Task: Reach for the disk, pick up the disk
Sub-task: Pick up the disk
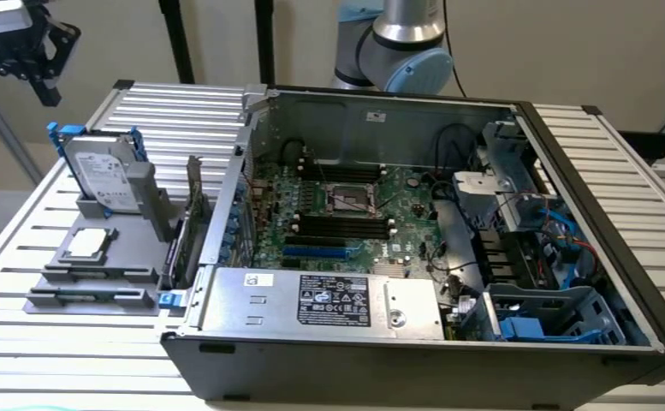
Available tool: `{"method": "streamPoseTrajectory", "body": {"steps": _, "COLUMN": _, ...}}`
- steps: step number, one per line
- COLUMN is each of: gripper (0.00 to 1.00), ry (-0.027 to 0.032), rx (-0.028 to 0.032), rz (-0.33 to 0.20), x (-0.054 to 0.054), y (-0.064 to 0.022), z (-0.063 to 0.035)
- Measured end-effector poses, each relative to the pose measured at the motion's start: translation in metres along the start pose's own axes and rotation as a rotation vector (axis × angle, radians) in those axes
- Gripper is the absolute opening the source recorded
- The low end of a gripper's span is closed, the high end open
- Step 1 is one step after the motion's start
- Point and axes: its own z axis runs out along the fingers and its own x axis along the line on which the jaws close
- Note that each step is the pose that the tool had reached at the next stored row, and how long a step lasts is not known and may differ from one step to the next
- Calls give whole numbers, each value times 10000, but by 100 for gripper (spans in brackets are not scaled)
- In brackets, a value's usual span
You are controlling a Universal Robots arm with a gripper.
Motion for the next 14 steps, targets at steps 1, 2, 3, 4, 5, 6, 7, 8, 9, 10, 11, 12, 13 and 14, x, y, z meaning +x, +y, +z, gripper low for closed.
{"method": "streamPoseTrajectory", "body": {"steps": 1, "gripper": 11, "ry": 5, "rx": -1, "rz": -168, "x": 0, "y": 0, "z": 1}}
{"method": "streamPoseTrajectory", "body": {"steps": 2, "gripper": 11, "ry": 11, "rx": 0, "rz": -364, "x": 0, "y": 0, "z": 2}}
{"method": "streamPoseTrajectory", "body": {"steps": 3, "gripper": 11, "ry": 17, "rx": 0, "rz": -544, "x": 0, "y": 0, "z": 4}}
{"method": "streamPoseTrajectory", "body": {"steps": 4, "gripper": 11, "ry": 23, "rx": 0, "rz": -724, "x": 0, "y": 0, "z": 5}}
{"method": "streamPoseTrajectory", "body": {"steps": 5, "gripper": 11, "ry": 29, "rx": 0, "rz": -910, "x": 0, "y": 0, "z": 6}}
{"method": "streamPoseTrajectory", "body": {"steps": 6, "gripper": 11, "ry": 35, "rx": 0, "rz": -1088, "x": 0, "y": 0, "z": 7}}
{"method": "streamPoseTrajectory", "body": {"steps": 7, "gripper": 11, "ry": 40, "rx": 0, "rz": -1269, "x": 0, "y": 0, "z": 9}}
{"method": "streamPoseTrajectory", "body": {"steps": 8, "gripper": 11, "ry": 46, "rx": 0, "rz": -1448, "x": 0, "y": 0, "z": 10}}
{"method": "streamPoseTrajectory", "body": {"steps": 9, "gripper": 11, "ry": 53, "rx": 1, "rz": -1628, "x": 0, "y": 0, "z": 10}}
{"method": "streamPoseTrajectory", "body": {"steps": 10, "gripper": 11, "ry": 59, "rx": 0, "rz": -1808, "x": 0, "y": 0, "z": 11}}
{"method": "streamPoseTrajectory", "body": {"steps": 11, "gripper": 11, "ry": 64, "rx": 1, "rz": -1987, "x": 0, "y": 0, "z": 11}}
{"method": "streamPoseTrajectory", "body": {"steps": 12, "gripper": 11, "ry": 69, "rx": 0, "rz": -2169, "x": 0, "y": 0, "z": 12}}
{"method": "streamPoseTrajectory", "body": {"steps": 13, "gripper": 11, "ry": 75, "rx": 1, "rz": -2352, "x": 0, "y": 0, "z": 12}}
{"method": "streamPoseTrajectory", "body": {"steps": 14, "gripper": 11, "ry": 81, "rx": 1, "rz": -2533, "x": 0, "y": 0, "z": 12}}
